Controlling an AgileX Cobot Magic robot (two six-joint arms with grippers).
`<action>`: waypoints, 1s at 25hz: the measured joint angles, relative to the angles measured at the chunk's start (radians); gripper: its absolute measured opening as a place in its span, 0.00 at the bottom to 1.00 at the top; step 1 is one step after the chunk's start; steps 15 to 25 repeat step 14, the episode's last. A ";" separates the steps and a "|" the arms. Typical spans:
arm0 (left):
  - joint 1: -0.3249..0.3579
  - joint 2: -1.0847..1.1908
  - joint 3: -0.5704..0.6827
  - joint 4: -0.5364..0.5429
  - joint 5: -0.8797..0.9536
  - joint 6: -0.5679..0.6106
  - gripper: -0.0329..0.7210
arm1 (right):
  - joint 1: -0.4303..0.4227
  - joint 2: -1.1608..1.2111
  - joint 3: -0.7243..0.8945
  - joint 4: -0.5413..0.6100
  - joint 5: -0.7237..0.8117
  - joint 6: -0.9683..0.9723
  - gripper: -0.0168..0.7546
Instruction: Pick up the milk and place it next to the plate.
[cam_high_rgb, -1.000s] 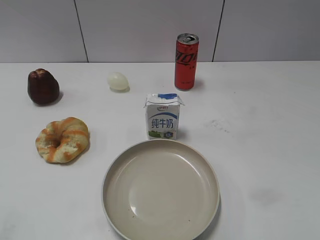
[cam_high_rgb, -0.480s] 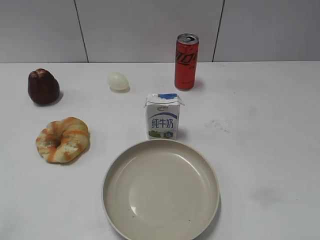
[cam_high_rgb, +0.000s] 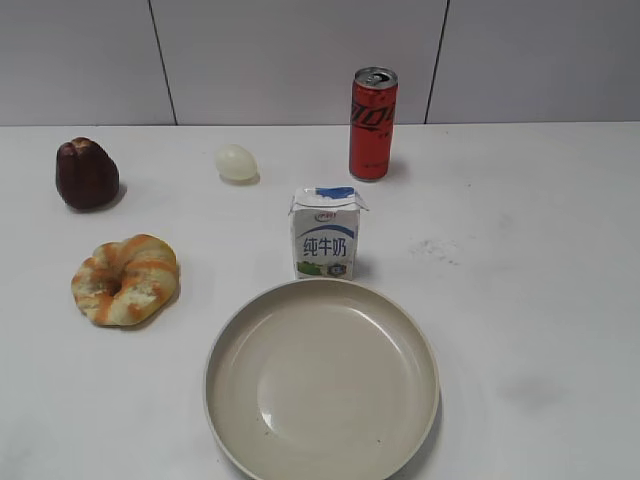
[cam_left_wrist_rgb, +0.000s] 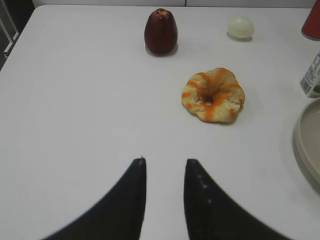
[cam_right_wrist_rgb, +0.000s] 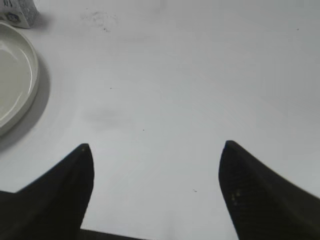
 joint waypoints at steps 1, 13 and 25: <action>0.000 0.000 0.000 0.000 0.000 0.000 0.32 | 0.000 -0.024 0.000 0.000 0.000 0.000 0.79; 0.000 0.000 0.000 0.000 0.000 0.000 0.32 | 0.000 -0.187 0.001 0.000 0.003 0.000 0.79; 0.000 0.000 0.000 0.000 0.000 0.000 0.32 | 0.000 -0.187 0.001 0.000 0.003 0.000 0.79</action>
